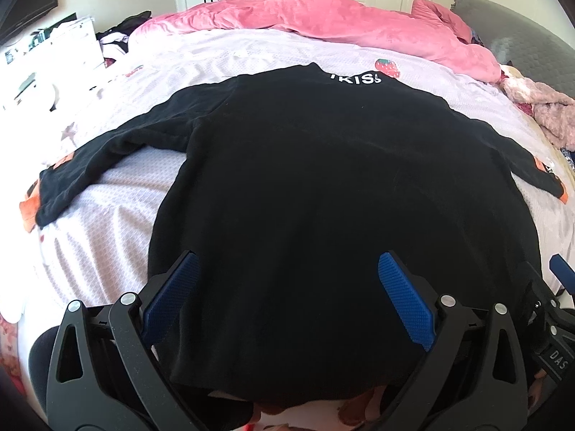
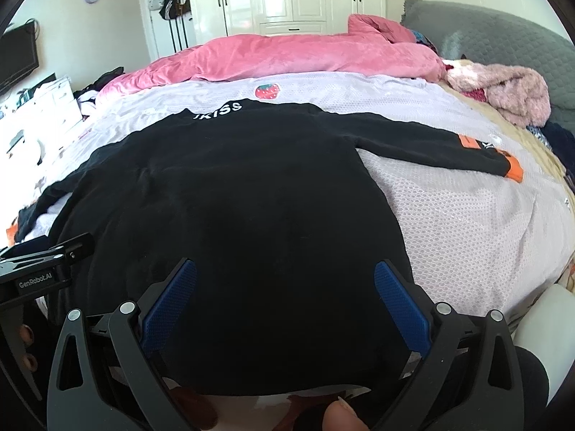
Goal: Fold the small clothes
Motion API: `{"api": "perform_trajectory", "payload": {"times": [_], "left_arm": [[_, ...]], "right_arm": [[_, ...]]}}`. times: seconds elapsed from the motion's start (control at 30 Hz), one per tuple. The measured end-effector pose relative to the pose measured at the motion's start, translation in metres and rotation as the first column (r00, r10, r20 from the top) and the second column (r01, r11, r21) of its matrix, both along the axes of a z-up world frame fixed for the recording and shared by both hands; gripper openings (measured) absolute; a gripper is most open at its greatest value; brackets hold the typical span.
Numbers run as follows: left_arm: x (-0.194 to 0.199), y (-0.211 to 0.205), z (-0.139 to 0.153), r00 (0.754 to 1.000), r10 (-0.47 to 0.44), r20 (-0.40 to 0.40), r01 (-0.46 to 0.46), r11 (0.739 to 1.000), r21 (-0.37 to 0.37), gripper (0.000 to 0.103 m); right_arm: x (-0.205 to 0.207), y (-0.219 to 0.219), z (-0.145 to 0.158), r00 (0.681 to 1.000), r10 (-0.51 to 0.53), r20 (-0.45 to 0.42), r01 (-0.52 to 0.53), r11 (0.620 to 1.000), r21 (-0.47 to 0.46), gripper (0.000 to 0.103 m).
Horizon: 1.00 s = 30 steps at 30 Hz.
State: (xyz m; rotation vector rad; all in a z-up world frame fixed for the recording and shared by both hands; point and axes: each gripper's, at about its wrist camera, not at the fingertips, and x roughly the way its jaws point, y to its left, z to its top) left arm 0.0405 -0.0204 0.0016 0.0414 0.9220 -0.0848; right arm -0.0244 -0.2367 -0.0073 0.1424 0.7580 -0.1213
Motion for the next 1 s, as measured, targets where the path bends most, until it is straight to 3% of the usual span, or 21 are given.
{"api": "perform_trajectory", "payload": {"times": [0.53, 1.0], "left_arm": [[0.066, -0.038, 0.014, 0.999, -0.047, -0.026, 0.047, 0.999, -0.023, 0.094], [0.123, -0.07, 0.029, 0.995, -0.095, -0.026, 0.093, 0.994, -0.05, 0.094]], "right_arm": [[0.046, -0.063, 0.034, 0.992, -0.122, -0.021, 0.123, 0.992, 0.03, 0.099], [0.119, -0.126, 0.065, 0.968, -0.249, -0.038, 0.251, 0.964, 0.084, 0.099]]}}
